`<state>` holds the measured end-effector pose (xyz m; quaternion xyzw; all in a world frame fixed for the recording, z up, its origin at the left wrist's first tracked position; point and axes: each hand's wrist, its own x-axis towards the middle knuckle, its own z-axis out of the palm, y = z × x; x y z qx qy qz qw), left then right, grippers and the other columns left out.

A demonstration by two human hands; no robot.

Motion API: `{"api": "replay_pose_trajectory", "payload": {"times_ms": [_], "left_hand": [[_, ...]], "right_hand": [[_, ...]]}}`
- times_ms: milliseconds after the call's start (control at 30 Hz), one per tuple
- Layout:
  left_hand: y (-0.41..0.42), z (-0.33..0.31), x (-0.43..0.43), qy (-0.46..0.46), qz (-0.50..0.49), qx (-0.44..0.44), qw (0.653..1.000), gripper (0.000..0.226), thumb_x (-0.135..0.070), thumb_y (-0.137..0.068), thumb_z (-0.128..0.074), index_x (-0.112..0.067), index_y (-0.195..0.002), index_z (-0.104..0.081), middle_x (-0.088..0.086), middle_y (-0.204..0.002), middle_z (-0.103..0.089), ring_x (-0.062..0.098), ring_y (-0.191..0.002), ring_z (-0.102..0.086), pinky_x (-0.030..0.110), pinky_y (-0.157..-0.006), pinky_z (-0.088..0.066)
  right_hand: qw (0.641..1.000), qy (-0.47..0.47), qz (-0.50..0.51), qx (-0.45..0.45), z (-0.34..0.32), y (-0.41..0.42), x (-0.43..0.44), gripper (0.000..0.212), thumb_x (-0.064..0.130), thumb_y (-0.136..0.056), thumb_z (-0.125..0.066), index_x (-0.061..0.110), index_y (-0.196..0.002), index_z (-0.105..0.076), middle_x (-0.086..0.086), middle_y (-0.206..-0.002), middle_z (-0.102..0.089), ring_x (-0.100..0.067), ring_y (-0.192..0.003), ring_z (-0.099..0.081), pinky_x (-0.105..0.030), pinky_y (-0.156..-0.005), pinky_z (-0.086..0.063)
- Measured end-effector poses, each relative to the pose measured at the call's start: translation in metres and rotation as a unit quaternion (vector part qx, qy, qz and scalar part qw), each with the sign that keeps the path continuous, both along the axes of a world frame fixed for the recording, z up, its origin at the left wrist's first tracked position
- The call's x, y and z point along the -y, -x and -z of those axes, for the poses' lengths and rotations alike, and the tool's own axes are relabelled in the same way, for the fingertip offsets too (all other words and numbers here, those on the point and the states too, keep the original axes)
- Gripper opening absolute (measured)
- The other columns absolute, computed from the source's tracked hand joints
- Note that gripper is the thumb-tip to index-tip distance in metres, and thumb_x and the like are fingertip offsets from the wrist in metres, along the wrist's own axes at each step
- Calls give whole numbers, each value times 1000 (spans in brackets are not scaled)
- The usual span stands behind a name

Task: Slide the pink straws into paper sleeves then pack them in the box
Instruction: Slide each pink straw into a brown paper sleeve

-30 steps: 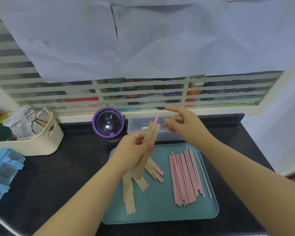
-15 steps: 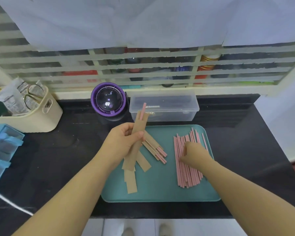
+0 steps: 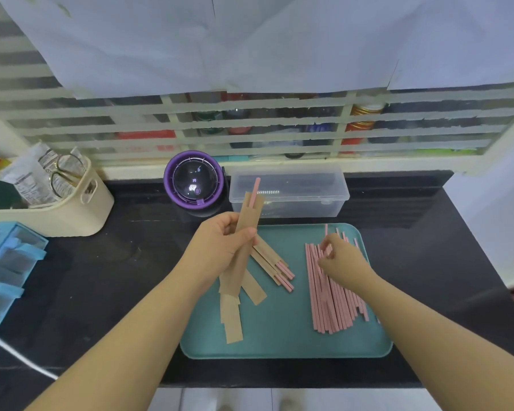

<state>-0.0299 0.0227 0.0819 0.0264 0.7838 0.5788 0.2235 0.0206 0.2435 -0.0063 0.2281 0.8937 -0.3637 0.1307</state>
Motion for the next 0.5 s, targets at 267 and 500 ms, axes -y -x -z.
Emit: {"api": "replay_pose_trajectory", "payload": {"times_ms": [267, 500], "left_hand": [[3, -27, -3, -34, 2, -13, 999, 15, -18, -90, -62, -19, -104, -65, -1, -90, -75, 15, -88, -71, 44, -93, -52], [-1, -51, -6, -43, 18, -31, 998, 17, -20, -92, -58, -16, -107, -65, -1, -87, -74, 12, -82, -71, 25, -74, -57]], "right_hand": [[803, 530, 133, -239, -147, 15, -1, 17, 9, -95, -49, 11, -106, -60, -1, -85, -72, -11, -75, -67, -24, -73, -55], [787, 482, 86, -376, -203, 14, 18, 18, 16, -96, -50, 13, -94, -68, 3, -63, -56, -6, -56, -50, -17, -58, -48]]}}
